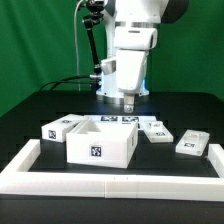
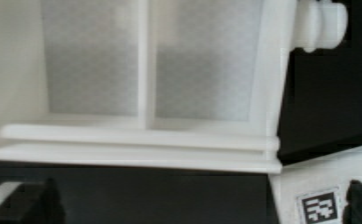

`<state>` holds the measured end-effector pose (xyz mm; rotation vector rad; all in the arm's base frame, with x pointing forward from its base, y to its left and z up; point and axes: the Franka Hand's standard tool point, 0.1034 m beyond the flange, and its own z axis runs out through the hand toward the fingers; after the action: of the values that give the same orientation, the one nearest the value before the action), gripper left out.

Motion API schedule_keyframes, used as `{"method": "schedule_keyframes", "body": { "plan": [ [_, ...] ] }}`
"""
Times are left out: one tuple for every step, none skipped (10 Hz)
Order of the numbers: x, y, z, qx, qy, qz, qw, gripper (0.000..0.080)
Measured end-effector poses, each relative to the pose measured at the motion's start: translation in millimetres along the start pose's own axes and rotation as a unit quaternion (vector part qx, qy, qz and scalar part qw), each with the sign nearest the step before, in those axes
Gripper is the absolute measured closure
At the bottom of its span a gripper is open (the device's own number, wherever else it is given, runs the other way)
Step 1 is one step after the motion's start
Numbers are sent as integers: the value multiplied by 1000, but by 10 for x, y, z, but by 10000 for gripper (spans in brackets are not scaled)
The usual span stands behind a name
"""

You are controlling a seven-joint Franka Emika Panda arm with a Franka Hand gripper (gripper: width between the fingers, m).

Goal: Assemble cabinet

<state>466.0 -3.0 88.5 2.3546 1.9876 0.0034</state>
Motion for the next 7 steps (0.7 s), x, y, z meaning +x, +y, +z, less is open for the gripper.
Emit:
{"method": "schedule_keyframes", "body": {
  "plan": [
    [-56, -86, 60, 2, 1, 4, 1000, 1],
    [-109, -139, 108, 2, 3, 1, 1000, 1],
    [-169, -188, 166, 2, 5, -1, 1000, 1],
    [-201, -221, 225, 5, 6, 3, 1000, 1],
    [-205, -236, 271, 6, 7, 5, 1000, 1],
    [-198, -263, 331, 9, 8, 5, 1000, 1],
    [-190, -292, 395, 13, 9, 5, 1000, 1]
  ]
}}
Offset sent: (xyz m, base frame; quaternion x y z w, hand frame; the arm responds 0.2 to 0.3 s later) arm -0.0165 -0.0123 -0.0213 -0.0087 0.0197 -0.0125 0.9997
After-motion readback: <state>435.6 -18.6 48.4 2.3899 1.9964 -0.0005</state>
